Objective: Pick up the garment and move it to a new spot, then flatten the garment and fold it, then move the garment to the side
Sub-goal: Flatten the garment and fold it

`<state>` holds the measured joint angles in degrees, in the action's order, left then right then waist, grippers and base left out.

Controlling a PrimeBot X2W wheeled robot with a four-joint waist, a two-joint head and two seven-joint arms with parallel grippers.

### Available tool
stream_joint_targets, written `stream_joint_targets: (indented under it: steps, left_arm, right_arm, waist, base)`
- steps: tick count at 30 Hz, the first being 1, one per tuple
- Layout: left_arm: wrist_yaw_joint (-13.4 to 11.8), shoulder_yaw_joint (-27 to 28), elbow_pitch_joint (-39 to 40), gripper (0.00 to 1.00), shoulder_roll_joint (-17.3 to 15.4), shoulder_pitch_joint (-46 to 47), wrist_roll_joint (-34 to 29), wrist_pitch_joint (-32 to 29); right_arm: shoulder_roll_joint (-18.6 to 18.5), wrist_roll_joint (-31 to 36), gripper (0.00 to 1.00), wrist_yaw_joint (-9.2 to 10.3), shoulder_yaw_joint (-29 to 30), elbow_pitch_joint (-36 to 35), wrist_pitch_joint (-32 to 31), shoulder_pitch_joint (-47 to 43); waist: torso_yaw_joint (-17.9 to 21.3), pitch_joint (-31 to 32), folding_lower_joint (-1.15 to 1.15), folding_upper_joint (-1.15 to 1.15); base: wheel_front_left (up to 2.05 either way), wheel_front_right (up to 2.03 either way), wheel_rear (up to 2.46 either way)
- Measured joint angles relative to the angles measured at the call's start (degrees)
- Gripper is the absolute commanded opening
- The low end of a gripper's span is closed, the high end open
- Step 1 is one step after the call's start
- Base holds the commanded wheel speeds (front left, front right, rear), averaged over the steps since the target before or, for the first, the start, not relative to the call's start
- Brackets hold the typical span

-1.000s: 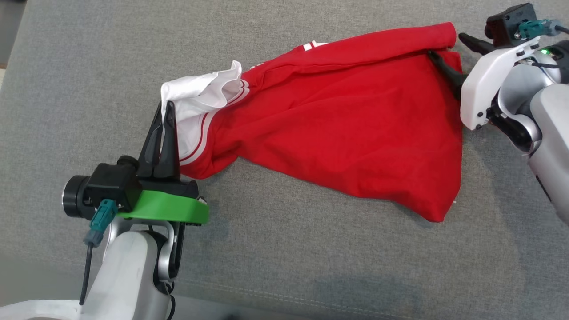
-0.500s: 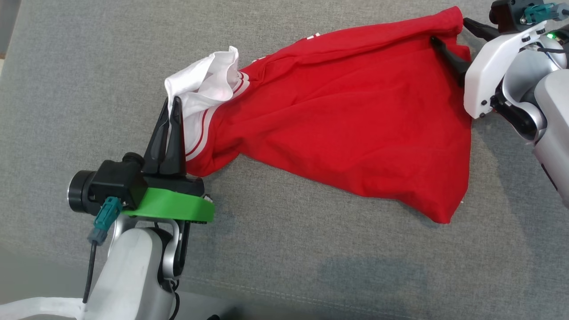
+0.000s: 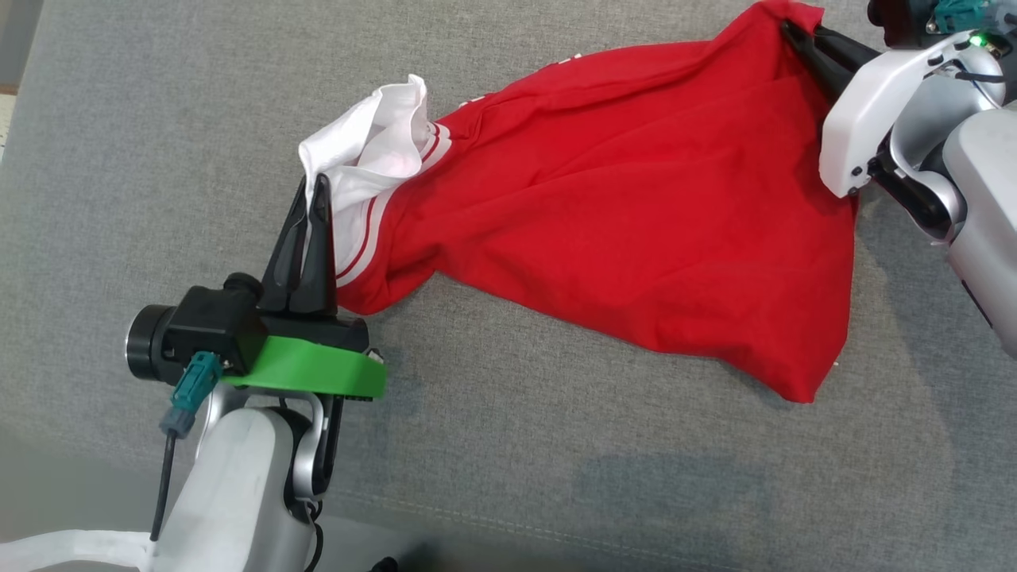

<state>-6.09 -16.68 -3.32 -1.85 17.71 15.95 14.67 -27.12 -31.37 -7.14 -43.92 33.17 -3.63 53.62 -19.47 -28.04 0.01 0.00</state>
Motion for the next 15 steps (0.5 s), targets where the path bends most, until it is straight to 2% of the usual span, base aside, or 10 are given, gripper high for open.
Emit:
stream_joint_targets:
  steps: [7, 13, 15]
  left_arm:
    - [0.0, 2.1, 0.6, 0.00, 0.0, 0.4, -0.1, 0.0]
    - [-0.1, 5.0, 4.4, 0.00, 0.2, 2.0, 2.6, 0.0]
    - [-0.1, 6.2, 5.9, 0.00, 0.2, 2.1, 3.5, 0.0]
  right_arm:
    - [0.2, -0.4, 0.00, 0.00, -0.3, -0.7, 8.3, 1.0]
    - [0.4, -2.7, 0.00, 0.00, 2.8, -4.2, 18.3, 1.4]
    - [0.3, -3.0, 0.00, 0.00, 3.4, -5.4, 19.9, 1.2]
  waist:
    - [0.8, 1.3, 0.00, 0.00]
    - [2.4, 3.5, 0.00, 0.00]
    - [3.2, 4.4, 0.00, 0.00]
  base:
    - [0.00, 0.00, 0.00]
    - [0.00, 0.00, 0.00]
    - [0.00, 0.00, 0.00]
